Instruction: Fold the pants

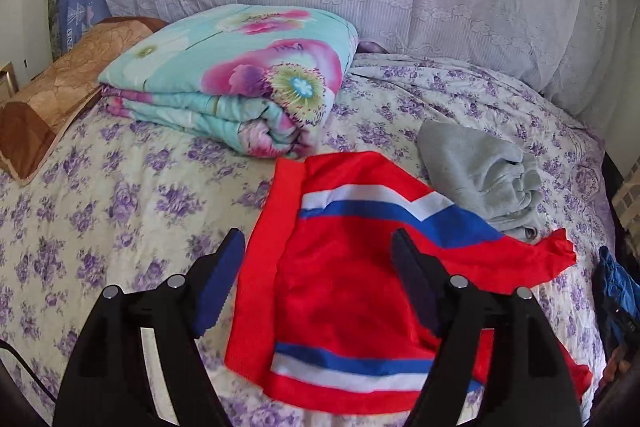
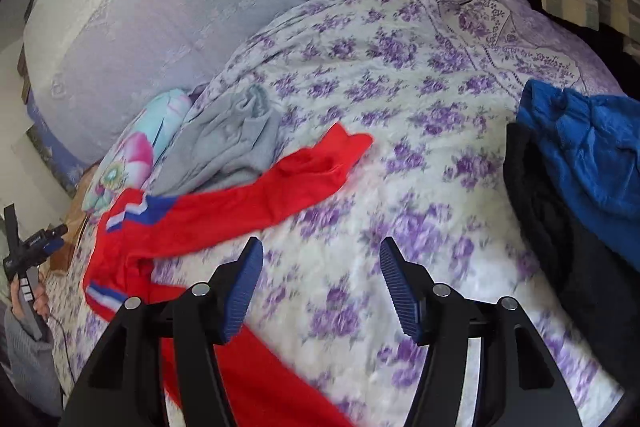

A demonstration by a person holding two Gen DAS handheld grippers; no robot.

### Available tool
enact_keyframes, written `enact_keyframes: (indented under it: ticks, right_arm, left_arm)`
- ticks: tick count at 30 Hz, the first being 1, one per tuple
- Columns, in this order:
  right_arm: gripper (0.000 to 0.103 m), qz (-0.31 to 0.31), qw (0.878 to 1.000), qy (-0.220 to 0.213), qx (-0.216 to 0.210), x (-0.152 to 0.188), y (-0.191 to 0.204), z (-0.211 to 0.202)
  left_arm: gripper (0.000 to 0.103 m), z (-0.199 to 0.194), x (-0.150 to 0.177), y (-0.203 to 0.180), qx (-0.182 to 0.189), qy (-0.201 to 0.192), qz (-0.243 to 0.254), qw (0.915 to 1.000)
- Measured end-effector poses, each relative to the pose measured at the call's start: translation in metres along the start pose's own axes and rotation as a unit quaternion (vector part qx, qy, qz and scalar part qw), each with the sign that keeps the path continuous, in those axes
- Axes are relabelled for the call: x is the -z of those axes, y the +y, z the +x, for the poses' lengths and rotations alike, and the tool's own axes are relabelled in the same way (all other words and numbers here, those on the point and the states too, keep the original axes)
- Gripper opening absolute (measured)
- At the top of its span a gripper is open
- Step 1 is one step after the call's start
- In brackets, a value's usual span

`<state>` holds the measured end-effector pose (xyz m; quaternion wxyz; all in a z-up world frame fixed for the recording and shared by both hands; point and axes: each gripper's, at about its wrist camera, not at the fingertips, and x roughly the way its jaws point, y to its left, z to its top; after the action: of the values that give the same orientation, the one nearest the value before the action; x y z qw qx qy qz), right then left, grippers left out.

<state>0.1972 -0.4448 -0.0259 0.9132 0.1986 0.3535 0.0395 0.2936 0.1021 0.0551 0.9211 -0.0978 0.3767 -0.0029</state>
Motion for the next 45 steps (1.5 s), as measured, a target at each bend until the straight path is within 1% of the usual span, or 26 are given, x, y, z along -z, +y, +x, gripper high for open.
enact_keyframes:
  ticks: [4,7,10,13,15,17,19,21,22,23,24,25,26,28,31,32,33,34,35,36,37,38,41,43,44,45]
  right_arm:
    - [0.062,-0.004,0.999,0.028,-0.026,0.049,0.015,-0.019]
    - [0.062,0.010,0.998,0.048,-0.037,0.080,0.017,-0.033]
    - [0.062,0.021,0.998,0.047,-0.042,0.101,0.018,-0.052]
    - [0.062,0.023,0.998,0.040,-0.043,0.117,0.020,-0.075]
    - [0.062,0.025,0.998,0.037,-0.042,0.128,0.019,-0.088]
    - [0.062,0.031,0.998,0.041,-0.038,0.140,0.017,-0.096]
    - [0.062,0.045,0.997,0.047,-0.035,0.151,0.011,-0.098]
    - [0.062,0.066,0.996,0.055,-0.036,0.160,0.004,-0.094]
    - [0.062,0.075,0.995,0.060,-0.038,0.164,0.001,-0.092]
    - [0.062,0.083,0.994,0.062,-0.043,0.168,-0.001,-0.090]
    - [0.062,0.092,0.993,0.063,-0.047,0.171,-0.003,-0.087]
    - [0.062,0.100,0.992,0.062,-0.049,0.175,-0.006,-0.085]
    - [0.062,0.108,0.991,0.061,-0.049,0.177,-0.008,-0.082]
    - [0.062,0.121,0.990,0.051,-0.060,0.176,-0.012,-0.078]
    - [0.062,0.139,0.987,0.034,-0.072,0.166,-0.018,-0.067]
    - [0.060,0.139,0.987,0.026,-0.077,0.161,-0.019,-0.063]
    - [0.042,0.136,0.988,0.017,-0.077,0.156,-0.020,-0.060]
    - [0.031,0.138,0.987,0.009,-0.080,0.151,-0.022,-0.056]
    - [0.022,0.148,0.985,0.006,-0.093,0.147,-0.026,-0.054]
    - [0.020,0.161,0.981,0.001,-0.105,0.142,-0.031,-0.054]
    - [0.019,0.169,0.979,-0.007,-0.115,0.138,-0.034,-0.057]
    - [0.018,0.168,0.978,-0.015,-0.122,0.133,-0.034,-0.063]
    - [0.017,0.139,0.982,-0.046,-0.121,0.118,-0.030,-0.090]
    - [0.017,0.117,0.985,-0.055,-0.110,0.104,-0.027,-0.099]
    - [0.017,0.111,0.986,-0.058,-0.106,0.095,-0.027,-0.098]
    - [0.017,0.104,0.987,-0.062,-0.103,0.085,-0.025,-0.095]
  left_arm:
    - [0.073,-0.016,0.043,0.026,0.027,0.029,-0.022,0.9990]
    - [0.073,-0.011,0.077,0.038,0.038,0.062,-0.031,0.9969]
    - [0.073,-0.001,0.101,0.046,0.052,0.083,-0.052,0.9938]
    - [0.073,0.012,0.113,0.049,0.081,0.097,-0.079,0.9889]
    - [0.073,0.024,0.117,0.047,0.090,0.107,-0.087,0.9864]
    - [0.073,0.036,0.118,0.041,0.082,0.110,-0.085,0.9869]
    - [0.073,0.042,0.113,0.032,0.073,0.097,-0.077,0.9895]
    - [0.073,0.048,0.106,0.025,0.086,0.093,-0.079,0.9888]
    - [0.071,0.051,0.104,0.023,0.085,0.091,-0.084,0.9886]
    - [0.058,0.054,0.102,0.021,0.084,0.090,-0.087,0.9886]
    - [0.050,0.057,0.101,0.020,0.090,0.091,-0.088,0.9879]
    - [0.031,0.059,0.100,0.019,0.100,0.095,-0.089,0.9864]
    - [0.021,0.060,0.101,0.020,0.111,0.098,-0.093,0.9846]
    - [0.017,0.056,0.102,0.020,0.115,0.090,-0.093,0.9850]
    - [0.016,0.036,0.101,0.020,0.113,0.069,-0.085,0.9875]
    - [0.016,0.028,0.100,0.020,0.115,0.064,-0.086,0.9875]
    - [0.016,0.020,0.099,0.021,0.115,0.058,-0.086,0.9879]
    - [0.015,0.011,0.098,0.022,0.111,0.052,-0.085,0.9889]
    - [0.015,0.002,0.097,0.023,0.105,0.046,-0.083,0.9899]
    - [0.015,-0.008,0.096,0.027,0.103,0.041,-0.083,0.9903]
    - [0.012,-0.017,0.096,0.029,0.101,0.036,-0.084,0.9907]
    - [0.005,-0.030,0.096,0.033,0.097,0.028,-0.084,0.9914]
    - [0.005,-0.069,0.099,0.044,0.082,-0.002,-0.071,0.9941]
    - [0.005,-0.077,0.100,0.047,0.066,0.002,-0.059,0.9960]
    - [0.005,-0.073,0.103,0.049,0.063,0.012,-0.065,0.9958]
    - [0.005,-0.067,0.107,0.049,0.072,0.028,-0.069,0.9947]
